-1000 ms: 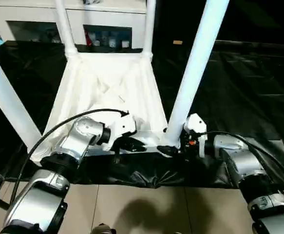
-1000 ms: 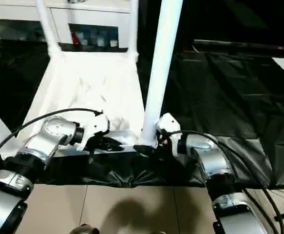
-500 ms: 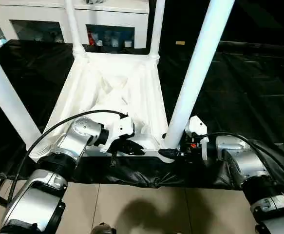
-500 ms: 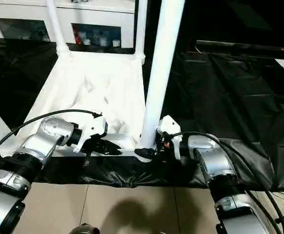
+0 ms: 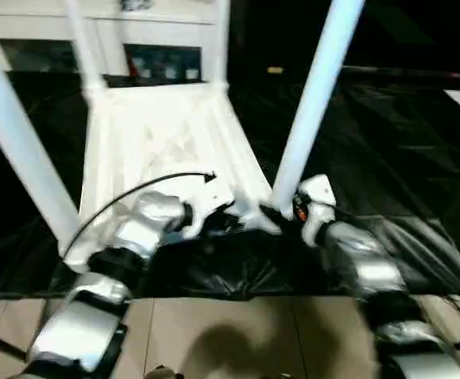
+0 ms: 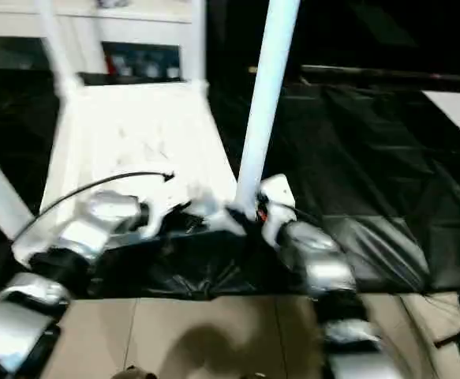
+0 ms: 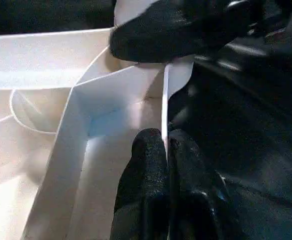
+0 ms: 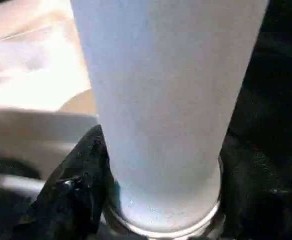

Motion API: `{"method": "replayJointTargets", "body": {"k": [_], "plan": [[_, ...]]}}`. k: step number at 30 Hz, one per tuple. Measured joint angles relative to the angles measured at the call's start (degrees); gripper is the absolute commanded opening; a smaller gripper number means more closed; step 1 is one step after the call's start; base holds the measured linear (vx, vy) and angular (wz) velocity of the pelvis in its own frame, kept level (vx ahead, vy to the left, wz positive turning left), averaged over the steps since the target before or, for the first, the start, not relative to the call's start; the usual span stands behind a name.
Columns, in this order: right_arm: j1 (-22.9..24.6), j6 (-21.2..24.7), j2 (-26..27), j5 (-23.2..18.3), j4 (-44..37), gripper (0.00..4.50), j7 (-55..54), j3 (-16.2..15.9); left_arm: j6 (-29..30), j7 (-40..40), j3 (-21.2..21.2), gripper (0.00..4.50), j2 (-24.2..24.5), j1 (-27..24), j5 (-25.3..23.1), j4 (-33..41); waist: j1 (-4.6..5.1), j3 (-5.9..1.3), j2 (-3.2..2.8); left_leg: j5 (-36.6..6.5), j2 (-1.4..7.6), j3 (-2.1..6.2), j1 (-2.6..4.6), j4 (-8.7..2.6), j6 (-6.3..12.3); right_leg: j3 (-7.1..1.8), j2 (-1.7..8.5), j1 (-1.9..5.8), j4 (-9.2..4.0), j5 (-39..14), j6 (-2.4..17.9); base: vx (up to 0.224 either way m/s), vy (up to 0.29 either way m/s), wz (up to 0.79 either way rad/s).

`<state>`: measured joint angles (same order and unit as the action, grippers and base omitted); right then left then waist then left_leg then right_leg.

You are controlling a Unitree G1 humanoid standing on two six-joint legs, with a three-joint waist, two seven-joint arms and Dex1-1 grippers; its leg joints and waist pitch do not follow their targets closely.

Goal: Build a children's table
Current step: Rotate leg to tighten

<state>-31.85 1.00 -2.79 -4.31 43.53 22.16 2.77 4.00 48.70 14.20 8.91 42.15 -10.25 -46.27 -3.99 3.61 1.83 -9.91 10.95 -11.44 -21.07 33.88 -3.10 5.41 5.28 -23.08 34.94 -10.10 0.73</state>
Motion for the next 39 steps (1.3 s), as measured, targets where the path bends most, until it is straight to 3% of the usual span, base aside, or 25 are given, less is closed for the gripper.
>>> {"method": "replayJointTargets", "body": {"k": [5, 7, 13, 19, 23, 27, 33, 39], "plan": [[-0.1, -1.7, 0.8, 0.6, 0.7, 2.69, -3.6, 0.5, 0.9, -2.2, 0.0, 0.0, -1.5, 0.0, -0.7, 0.4, 0.07, -0.05, -0.05, 0.0, -0.01, -0.01, -0.01, 0.0, 0.0, -0.02, 0.0, 0.03, 0.0, 0.1, 0.1, 0.0, 0.0, 0.0], [-0.1, -1.8, 1.0, 0.5, 0.8, 3.25, -3.6, 0.8, 0.9, -2.3, 0.0, 0.0, -1.6, 0.0, -0.7, 0.4, 0.05, -0.06, -0.06, 0.0, -0.01, -0.02, -0.01, -0.01, 0.01, -0.02, 0.0, 0.03, 0.0, 0.1, 0.2, 0.0, 0.0, 0.0], [0.1, -2.5, 0.8, 0.2, 0.8, 3.84, -0.4, 1.0, 0.6, -0.7, -0.1, 0.0, -1.1, 0.0, -0.6, 0.4, 0.12, -0.05, -0.07, 0.0, -0.01, -0.02, -0.02, -0.01, 0.01, -0.03, 0.0, 0.01, -0.01, 0.1, 0.2, 0.0, 0.0, 0.0], [3.5, -2.8, -6.1, -0.7, -3.4, 3.84, 16.3, -2.9, -1.9, 6.9, -0.3, 0.0, 2.0, -1.2, 1.0, 1.6, -0.16, -0.04, -0.21, 0.0, -0.01, -0.03, -0.03, -0.2, 0.02, 0.0, -0.01, -0.03, -0.01, 0.1, 0.2, 0.0, 0.0, 0.0], [4.4, -2.2, -8.8, -1.2, -5.1, 3.84, 23.2, -4.1, -3.3, 10.7, -0.2, 0.0, 3.2, -1.4, 1.7, 1.5, -0.64, -0.02, -0.24, 0.0, -0.01, -0.03, -0.03, -0.19, 0.02, 0.0, -0.01, -0.03, 0.0, 0.1, 0.2, 0.0, 0.0, 0.0], [4.7, -1.1, -13.5, -1.6, -7.2, 3.84, 33.4, -7.4, -5.0, 16.8, 0.3, 0.0, 4.5, -1.4, 2.8, 1.2, -1.53, 0.0, -0.28, 0.0, 0.0, -0.06, -0.09, -0.13, 0.02, -0.03, 0.01, 0.03, -0.01, 0.1, 0.2, 0.0, 0.0, 0.0], [4.8, -1.0, -15.6, -1.9, -8.0, 3.84, 41.8, -9.1, -5.8, 22.1, 0.9, 0.0, 5.8, -1.4, 3.8, 1.0, -1.94, 0.0, -0.26, 0.0, 0.02, -0.09, -0.11, -0.1, 0.02, -0.04, 0.01, 0.05, 0.0, 0.1, 0.2, 0.0, 0.0, 0.0], [3.9, -0.2, -17.0, -2.1, -8.0, 3.3, 46.2, -10.6, -6.9, 25.8, 1.0, 0.0, 7.0, -1.4, 3.9, 1.0, -2.1, 0.0, -0.25, 0.0, 0.03, -0.08, -0.12, -0.1, 0.02, -0.04, 0.01, 0.04, 0.0, 0.1, 0.2, 0.0, 0.0, 0.0]]}}
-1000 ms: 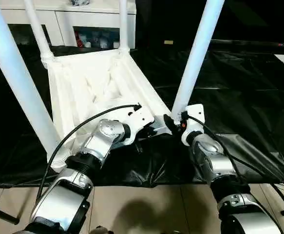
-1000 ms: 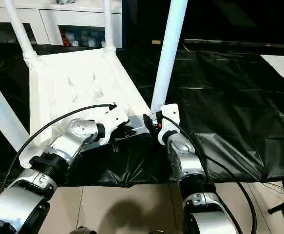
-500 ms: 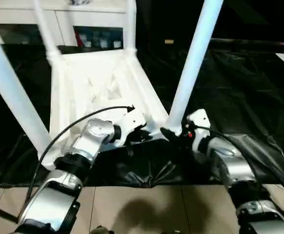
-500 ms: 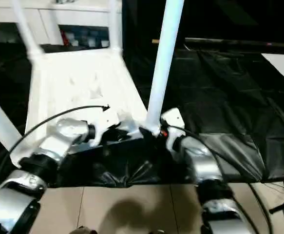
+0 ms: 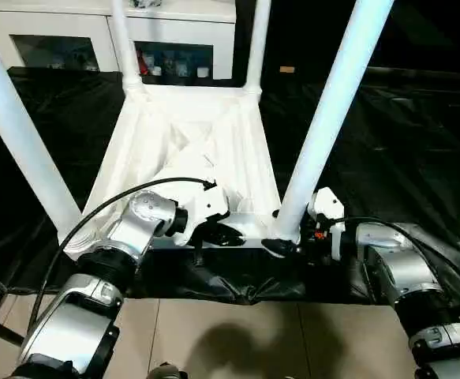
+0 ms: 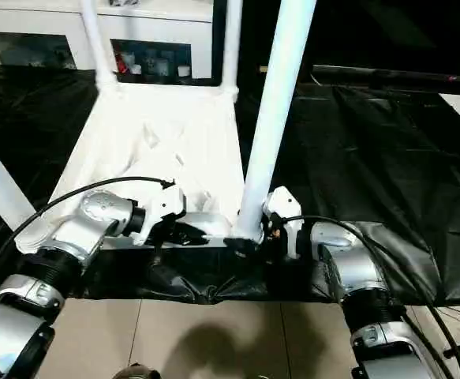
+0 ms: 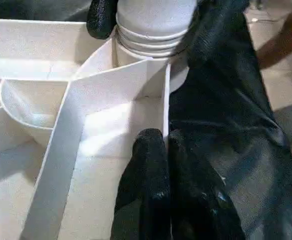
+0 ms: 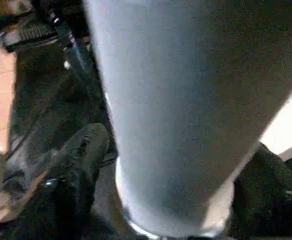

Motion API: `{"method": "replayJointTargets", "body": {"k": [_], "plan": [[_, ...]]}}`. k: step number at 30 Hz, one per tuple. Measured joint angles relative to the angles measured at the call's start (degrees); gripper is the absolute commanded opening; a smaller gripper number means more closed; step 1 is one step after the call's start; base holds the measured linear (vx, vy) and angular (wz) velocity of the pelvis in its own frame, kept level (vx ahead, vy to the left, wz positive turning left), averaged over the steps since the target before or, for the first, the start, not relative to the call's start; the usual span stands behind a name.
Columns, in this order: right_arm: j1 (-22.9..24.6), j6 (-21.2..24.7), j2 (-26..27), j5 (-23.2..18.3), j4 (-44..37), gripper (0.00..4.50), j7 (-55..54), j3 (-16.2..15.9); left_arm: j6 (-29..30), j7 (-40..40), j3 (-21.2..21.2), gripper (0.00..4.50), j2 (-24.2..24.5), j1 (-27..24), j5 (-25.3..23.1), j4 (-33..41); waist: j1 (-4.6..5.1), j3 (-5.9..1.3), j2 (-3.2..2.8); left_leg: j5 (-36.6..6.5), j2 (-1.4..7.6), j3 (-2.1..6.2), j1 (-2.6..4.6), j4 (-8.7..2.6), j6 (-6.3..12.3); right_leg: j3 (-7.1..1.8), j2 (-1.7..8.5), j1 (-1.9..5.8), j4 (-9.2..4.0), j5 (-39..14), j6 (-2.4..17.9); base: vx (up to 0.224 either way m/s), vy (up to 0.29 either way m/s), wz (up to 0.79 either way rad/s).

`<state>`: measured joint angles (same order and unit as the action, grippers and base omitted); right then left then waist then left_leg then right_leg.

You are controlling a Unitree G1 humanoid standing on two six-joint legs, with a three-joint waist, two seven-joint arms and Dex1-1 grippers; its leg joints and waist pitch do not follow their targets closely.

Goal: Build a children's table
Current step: Rotate leg to tighten

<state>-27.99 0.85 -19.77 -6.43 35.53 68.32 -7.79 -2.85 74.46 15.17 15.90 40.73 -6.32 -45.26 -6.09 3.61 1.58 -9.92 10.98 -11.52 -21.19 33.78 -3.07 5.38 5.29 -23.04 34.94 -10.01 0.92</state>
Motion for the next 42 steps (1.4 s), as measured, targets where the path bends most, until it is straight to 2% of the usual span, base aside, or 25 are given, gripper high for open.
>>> {"method": "replayJointTargets", "body": {"k": [6, 13, 16, 19, 21, 23, 27, 30, 31, 33, 35, 36, 38, 42], "plan": [[-0.6, 0.5, -0.7, 0.0, -0.3, 2.81, 3.3, -1.4, -0.8, 3.2, 0.5, 0.0, 1.4, 0.0, 0.8, 0.0, -0.27, 0.01, 0.03, 0.0, 0.0, 0.0, -0.03, 0.01, 0.01, 0.0, 0.0, -0.01, -0.01, 0.0, 0.0, 0.0, 0.0, 0.0], [-0.3, 0.9, -0.5, -0.1, -0.9, 2.72, 3.3, -1.5, -0.9, 3.6, 0.4, 0.0, 1.7, -0.1, 0.9, 0.0, -0.32, 0.02, 0.06, 0.0, 0.0, 0.0, -0.04, 0.02, 0.0, 0.0, 0.0, -0.03, 0.0, 0.0, 0.0, 0.0, 0.0, 0.0], [0.4, 0.9, 0.7, 0.0, -1.1, 2.72, 0.8, -0.4, -0.9, 2.1, 0.3, 0.0, 1.6, -0.1, 0.9, -0.2, -0.3, -0.01, 0.17, 0.0, 0.01, 0.0, 0.01, 0.04, 0.0, 0.0, 0.0, -0.01, 0.03, 0.0, 0.0, 0.0, 0.0, 0.0], [0.7, 0.5, 4.2, 0.2, 0.9, 2.72, -9.0, 2.9, -0.2, -4.7, -0.8, 0.0, 0.1, 0.2, -0.2, -1.4, 0.24, -0.05, 0.3, 0.0, 0.01, 0.01, 0.07, 0.08, -0.01, 0.0, 0.0, 0.01, 0.03, -0.1, -0.1, 0.0, 0.0, 0.0], [0.7, 0.0, 5.8, 0.4, 2.0, 2.72, -14.8, 4.5, 0.6, -8.4, -1.0, 0.0, -1.3, 0.6, -0.8, -2.0, 0.93, -0.06, 0.3, 0.0, -0.01, 0.01, 0.08, 0.09, -0.01, 0.0, 0.01, 0.01, 0.0, -0.2, -0.2, 0.0, 0.0, 0.0], [0.6, -0.4, 7.1, 0.4, 3.0, 2.71, -19.1, 5.5, 1.5, -11.0, -1.2, 0.0, -2.5, 0.8, -1.4, -2.1, 1.21, -0.06, 0.3, 0.0, -0.01, 0.01, 0.14, 0.08, -0.01, -0.01, 0.02, 0.02, -0.01, -0.2, -0.2, 0.0, 0.0, 0.0], [-2.6, -0.7, 12.4, 1.9, 7.5, 2.71, -35.0, 8.0, 4.7, -20.4, -1.7, 0.0, -5.8, 1.3, -3.1, -2.3, 2.13, -0.1, 0.29, 0.0, -0.01, 0.11, 0.23, 0.06, -0.02, 0.04, 0.01, -0.02, 0.01, -0.1, -0.2, 0.0, 0.0, 0.0], [-4.1, 0.3, 15.1, 2.4, 8.8, 2.71, -42.5, 9.9, 6.5, -24.9, -2.0, 0.0, -7.6, 1.5, -3.7, -2.3, 2.5, -0.19, 0.13, 0.0, -0.03, 0.11, 0.23, 0.05, -0.03, 0.03, 0.01, -0.01, 0.0, -0.1, -0.2, 0.0, 0.0, 0.0], [-4.3, 0.4, 16.3, 2.3, 9.1, 3.05, -45.0, 11.0, 6.9, -26.3, -2.0, 0.0, -8.2, 1.6, -3.9, -2.2, 2.54, -0.21, 0.12, 0.0, -0.03, 0.11, 0.23, 0.04, -0.03, 0.03, 0.01, -0.01, 0.0, -0.1, -0.2, 0.0, 0.0, 0.0], [-4.4, 0.1, 17.5, 2.1, 9.4, 3.4, -48.0, 12.1, 7.7, -27.9, -2.1, 0.0, -9.3, 1.6, -4.3, -2.0, 2.53, -0.3, 0.02, 0.0, -0.05, 0.1, 0.23, 0.05, -0.02, 0.0, 0.02, 0.01, -0.02, -0.1, -0.2, 0.0, 0.0, 0.0], [-4.5, -0.3, 17.8, 2.0, 9.5, 3.43, -48.5, 12.1, 8.0, -28.6, -2.0, 0.0, -9.7, 1.5, -4.6, -1.7, 2.53, -0.33, 0.0, 0.0, -0.07, 0.09, 0.2, 0.05, -0.02, -0.02, 0.02, 0.02, -0.03, -0.1, -0.1, 0.0, 0.0, 0.0], [-4.5, -0.5, 17.8, 2.0, 9.6, 3.72, -48.6, 12.1, 8.1, -28.6, -2.0, 0.0, -9.7, 1.5, -4.6, -1.5, 2.52, -0.33, 0.0, 0.0, -0.06, 0.09, 0.2, 0.05, -0.01, -0.02, 0.02, 0.02, -0.03, -0.1, -0.1, 0.0, 0.0, 0.0], [-4.5, -1.1, 17.8, 2.3, 9.6, 3.84, -48.3, 12.0, 8.1, -28.6, -2.0, 0.0, -9.7, 1.3, -4.6, -1.2, 2.52, -0.33, -0.01, 0.0, -0.06, 0.09, 0.19, 0.03, -0.01, -0.02, 0.02, 0.0, -0.03, 0.0, 0.0, 0.0, 0.0, 0.0], [-4.5, -1.5, 15.5, 3.6, 9.7, 4.13, -43.0, 9.9, 7.4, -26.4, -1.9, 0.0, -8.8, 0.6, -4.6, -0.3, 2.71, -0.32, -0.05, 0.0, -0.06, 0.09, 0.16, 0.01, -0.01, -0.01, 0.01, -0.02, -0.04, 0.0, 0.0, 0.0, 0.0, 0.0]]}}
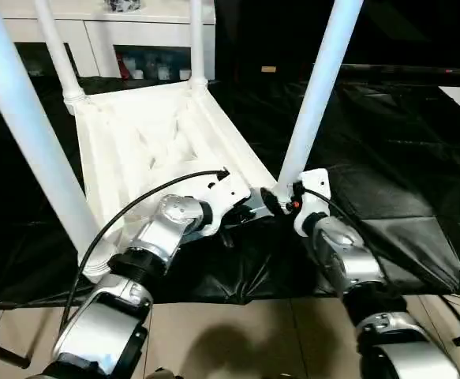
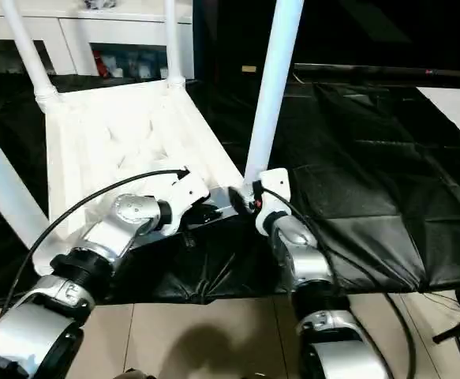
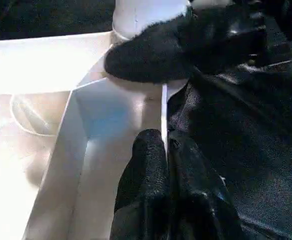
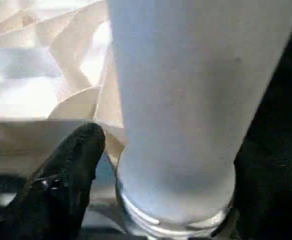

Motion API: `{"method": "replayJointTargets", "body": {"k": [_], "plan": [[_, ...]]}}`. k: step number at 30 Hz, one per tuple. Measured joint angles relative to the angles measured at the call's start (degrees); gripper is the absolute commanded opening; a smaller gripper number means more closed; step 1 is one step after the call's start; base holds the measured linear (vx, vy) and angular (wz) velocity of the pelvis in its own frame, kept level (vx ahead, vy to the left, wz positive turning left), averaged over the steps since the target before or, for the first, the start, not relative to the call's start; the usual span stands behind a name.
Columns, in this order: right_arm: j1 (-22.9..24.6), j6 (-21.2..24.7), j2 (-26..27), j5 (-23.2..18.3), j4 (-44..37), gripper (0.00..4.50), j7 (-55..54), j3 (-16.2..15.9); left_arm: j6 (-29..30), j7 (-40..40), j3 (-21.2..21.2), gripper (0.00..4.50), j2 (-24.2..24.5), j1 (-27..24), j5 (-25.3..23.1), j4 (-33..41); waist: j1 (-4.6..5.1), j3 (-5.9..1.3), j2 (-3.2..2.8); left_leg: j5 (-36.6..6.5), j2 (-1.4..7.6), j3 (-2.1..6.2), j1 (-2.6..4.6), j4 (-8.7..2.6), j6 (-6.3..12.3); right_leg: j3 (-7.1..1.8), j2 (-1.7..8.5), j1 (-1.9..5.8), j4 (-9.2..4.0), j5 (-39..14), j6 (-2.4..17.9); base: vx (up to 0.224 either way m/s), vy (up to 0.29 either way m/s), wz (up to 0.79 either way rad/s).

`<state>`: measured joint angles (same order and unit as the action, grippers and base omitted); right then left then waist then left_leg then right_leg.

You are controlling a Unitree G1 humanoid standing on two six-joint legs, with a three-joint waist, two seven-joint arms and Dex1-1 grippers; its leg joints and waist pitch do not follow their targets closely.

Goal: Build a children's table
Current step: Rotate leg to tighten

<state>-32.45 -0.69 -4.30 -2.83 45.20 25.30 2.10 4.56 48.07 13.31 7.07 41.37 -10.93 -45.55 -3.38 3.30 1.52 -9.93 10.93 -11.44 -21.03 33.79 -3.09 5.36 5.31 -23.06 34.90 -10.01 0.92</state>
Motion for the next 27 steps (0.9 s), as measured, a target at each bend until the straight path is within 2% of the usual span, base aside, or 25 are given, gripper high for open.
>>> {"method": "replayJointTargets", "body": {"k": [5, 9, 13, 14, 16, 20, 23, 24, 27], "plan": [[0.0, 0.0, -3.3, 0.0, -0.1, 4.13, 8.5, -1.4, -1.1, 3.7, 0.1, 0.0, 1.1, -0.4, 0.6, 0.5, -0.16, -0.02, -0.14, 0.0, 0.0, 0.0, 0.0, -0.16, 0.0, 0.03, -0.01, -0.03, 0.0, 0.0, 0.0, 0.0, 0.0, 0.0], [1.2, 0.0, -8.4, -0.1, -2.8, 4.13, 20.7, -4.9, -3.4, 9.9, 0.6, 0.0, 3.6, -0.9, 2.3, 0.9, -1.06, 0.07, -0.3, 0.0, 0.02, -0.01, -0.06, -0.15, 0.0, 0.05, -0.01, -0.04, 0.0, 0.0, 0.0, 0.0, 0.0, 0.0], [2.4, -0.2, -11.5, -0.9, -5.2, 4.13, 29.8, -7.0, -5.3, 15.4, 0.8, 0.0, 5.8, -1.0, 3.0, 0.9, -1.75, 0.12, -0.22, 0.0, 0.04, -0.01, -0.07, -0.1, 0.0, 0.04, -0.01, -0.03, 0.0, 0.0, 0.0, 0.0, 0.0, 0.0], [2.6, -0.2, -11.7, -1.1, -5.6, 3.9, 31.3, -7.2, -5.6, 16.4, 0.9, 0.0, 6.2, -1.0, 3.1, 0.8, -1.81, 0.12, -0.22, 0.0, 0.04, -0.02, -0.09, -0.08, 0.0, 0.05, -0.01, -0.03, 0.01, 0.0, 0.0, 0.0, 0.0, 0.0], [2.6, -0.1, -12.2, -1.3, -5.9, 3.9, 33.6, -7.5, -6.3, 18.2, 1.1, 0.0, 7.0, -1.0, 3.4, 0.8, -1.89, 0.13, -0.22, 0.0, 0.04, -0.02, -0.12, -0.07, 0.0, 0.04, -0.01, -0.03, 0.01, 0.0, 0.0, 0.0, 0.0, 0.0], [2.6, 1.1, -13.3, -2.3, -7.1, 3.51, 38.5, -8.6, -7.4, 22.5, 1.3, 0.0, 8.7, -1.0, 4.3, 0.7, -1.97, 0.16, -0.17, 0.0, 0.05, -0.02, -0.19, -0.08, 0.01, 0.05, -0.01, -0.08, 0.0, 0.0, 0.0, 0.0, 0.0, 0.0], [3.1, 2.1, -14.0, -2.7, -8.7, 3.38, 41.5, -9.4, -7.8, 25.6, 1.6, 0.0, 9.7, -1.0, 5.0, 0.7, -2.36, 0.17, -0.15, 0.0, 0.06, -0.02, -0.23, -0.09, 0.02, 0.06, -0.01, -0.1, 0.0, 0.0, 0.1, 0.0, 0.0, 0.0], [3.2, 2.5, -14.0, -3.1, -8.9, 3.15, 42.2, -9.5, -8.0, 26.3, 1.7, 0.0, 10.0, -1.0, 5.0, 0.7, -2.48, 0.17, -0.14, 0.0, 0.06, -0.03, -0.23, -0.08, 0.02, 0.06, -0.01, -0.1, 0.0, 0.0, 0.1, 0.0, 0.0, 0.0], [3.3, 2.9, -14.5, -3.4, -9.3, 3.07, 43.8, -10.1, -8.5, 28.0, 1.7, 0.0, 10.4, -1.0, 5.1, 0.5, -2.77, 0.18, -0.12, 0.0, 0.06, -0.03, -0.23, -0.05, 0.02, 0.06, -0.01, -0.1, 0.0, 0.0, 0.1, 0.0, 0.0, 0.0]]}}
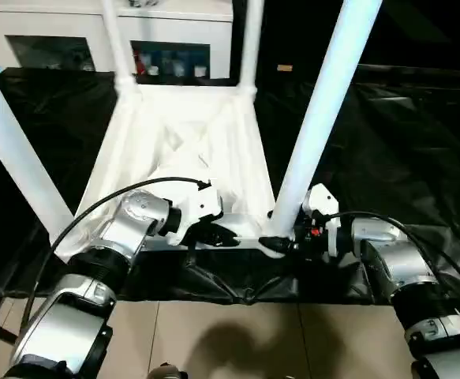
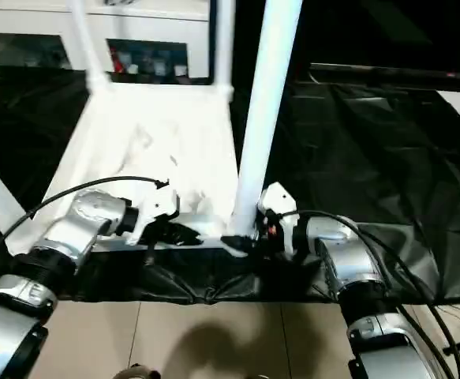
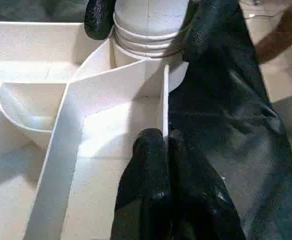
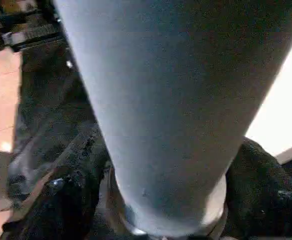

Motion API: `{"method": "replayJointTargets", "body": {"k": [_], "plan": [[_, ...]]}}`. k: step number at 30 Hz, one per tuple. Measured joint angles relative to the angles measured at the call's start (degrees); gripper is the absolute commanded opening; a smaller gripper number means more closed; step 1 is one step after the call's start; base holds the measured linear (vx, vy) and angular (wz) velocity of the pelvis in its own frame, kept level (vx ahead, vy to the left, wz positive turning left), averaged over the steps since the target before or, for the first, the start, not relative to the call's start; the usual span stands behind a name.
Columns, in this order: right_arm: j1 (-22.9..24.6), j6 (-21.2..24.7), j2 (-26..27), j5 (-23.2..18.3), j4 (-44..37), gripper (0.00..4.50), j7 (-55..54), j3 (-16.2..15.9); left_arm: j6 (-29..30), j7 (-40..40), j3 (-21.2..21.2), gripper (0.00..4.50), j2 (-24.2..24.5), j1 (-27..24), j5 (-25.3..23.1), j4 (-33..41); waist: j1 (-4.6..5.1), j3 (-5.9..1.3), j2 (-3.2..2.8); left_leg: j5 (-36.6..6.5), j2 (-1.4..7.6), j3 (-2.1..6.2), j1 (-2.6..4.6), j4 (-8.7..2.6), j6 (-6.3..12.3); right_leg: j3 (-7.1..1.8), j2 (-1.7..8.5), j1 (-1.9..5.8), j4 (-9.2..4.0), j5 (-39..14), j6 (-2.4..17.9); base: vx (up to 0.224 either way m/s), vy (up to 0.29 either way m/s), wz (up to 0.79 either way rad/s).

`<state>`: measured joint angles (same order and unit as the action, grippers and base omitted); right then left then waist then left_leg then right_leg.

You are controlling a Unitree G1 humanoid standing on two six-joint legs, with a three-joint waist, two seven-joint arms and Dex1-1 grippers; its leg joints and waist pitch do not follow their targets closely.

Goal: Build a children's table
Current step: Rotate leg to tighten

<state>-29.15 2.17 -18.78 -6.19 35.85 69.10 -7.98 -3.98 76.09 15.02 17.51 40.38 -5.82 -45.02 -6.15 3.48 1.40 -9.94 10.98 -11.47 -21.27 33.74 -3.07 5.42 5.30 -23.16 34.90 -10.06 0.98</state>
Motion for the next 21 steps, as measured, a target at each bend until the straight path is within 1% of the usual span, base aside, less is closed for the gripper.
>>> {"method": "replayJointTargets", "body": {"k": [2, 6, 11, 14, 15, 17, 18, 20, 21], "plan": [[0.1, 0.2, -0.2, -0.1, -0.3, 2.79, 1.0, -0.4, -0.2, 0.9, 0.0, 0.0, 0.2, 0.0, 0.2, -0.3, -0.21, 0.0, 0.0, 0.0, 0.0, 0.0, 0.0, 0.01, 0.0, 0.0, 0.0, 0.0, 0.0, 0.0, 0.0, 0.0, 0.0, 0.0], [0.6, 1.2, -0.5, -0.3, -1.9, 2.68, 2.3, -1.0, -0.4, 2.5, 0.4, 0.0, 0.8, 0.1, 0.8, -0.3, -0.39, 0.0, 0.0, 0.0, 0.0, 0.0, 0.0, 0.0, 0.0, 0.0, 0.0, 0.0, 0.01, 0.0, 0.0, 0.0, 0.0, 0.0], [1.1, 1.5, -0.4, -0.4, -2.2, 2.66, 2.0, -0.8, -0.4, 2.2, 0.5, 0.0, 0.6, 0.1, 0.8, -0.6, -0.51, 0.0, 0.01, 0.0, 0.0, 0.0, 0.01, 0.0, -0.01, 0.0, 0.0, 0.02, 0.01, 0.0, 0.0, 0.0, 0.0, 0.0], [1.7, 1.4, 1.2, -0.2, -1.6, 2.66, -4.1, 1.4, 0.2, -2.6, 0.0, 0.0, -0.7, 0.9, -0.2, -1.9, -0.3, 0.01, 0.1, 0.0, 0.01, 0.0, 0.11, 0.06, -0.02, -0.03, 0.0, 0.12, 0.04, 0.0, 0.0, 0.0, 0.0, 0.0], [1.6, 1.5, 2.8, 0.1, -0.6, 2.66, -8.8, 2.9, 1.1, -5.6, -0.3, 0.0, -1.6, 1.4, -0.8, -2.7, -0.05, -0.01, 0.2, 0.0, 0.01, 0.0, 0.17, 0.06, -0.02, -0.03, 0.0, 0.14, 0.05, 0.0, 0.0, 0.0, 0.0, 0.0], [1.2, 1.5, 4.1, 0.3, 0.5, 2.66, -13.8, 4.0, 2.3, -8.5, -0.6, 0.0, -2.6, 1.9, -1.2, -3.2, 0.49, 0.0, 0.22, 0.0, 0.0, 0.01, 0.19, 0.08, -0.02, -0.04, 0.01, 0.14, 0.03, -0.1, -0.2, 0.0, 0.0, 0.0], [0.9, 1.5, 5.5, 0.5, 1.6, 2.66, -18.1, 5.0, 3.1, -11.0, -0.6, 0.0, -3.6, 2.0, -1.6, -3.3, 0.97, -0.01, 0.26, 0.0, 0.0, 0.02, 0.22, 0.08, -0.03, -0.04, 0.01, 0.15, 0.01, -0.1, -0.3, 0.0, 0.0, 0.0], [0.0, 1.5, 7.2, 1.0, 3.0, 2.65, -23.9, 6.2, 4.6, -14.8, -0.7, 0.0, -4.9, 2.6, -2.1, -3.8, 1.44, 0.01, 0.31, 0.0, 0.0, 0.03, 0.25, 0.09, -0.03, -0.03, 0.01, 0.12, 0.0, -0.1, -0.2, 0.0, 0.0, 0.0], [-0.4, 1.4, 9.0, 1.2, 3.9, 2.65, -28.7, 7.7, 5.8, -17.8, -0.9, 0.0, -6.2, 3.1, -2.7, -4.2, 1.66, -0.01, 0.34, 0.0, 0.0, 0.08, 0.27, 0.09, -0.04, -0.01, 0.0, 0.12, 0.01, -0.1, -0.2, 0.0, 0.0, 0.0]]}}
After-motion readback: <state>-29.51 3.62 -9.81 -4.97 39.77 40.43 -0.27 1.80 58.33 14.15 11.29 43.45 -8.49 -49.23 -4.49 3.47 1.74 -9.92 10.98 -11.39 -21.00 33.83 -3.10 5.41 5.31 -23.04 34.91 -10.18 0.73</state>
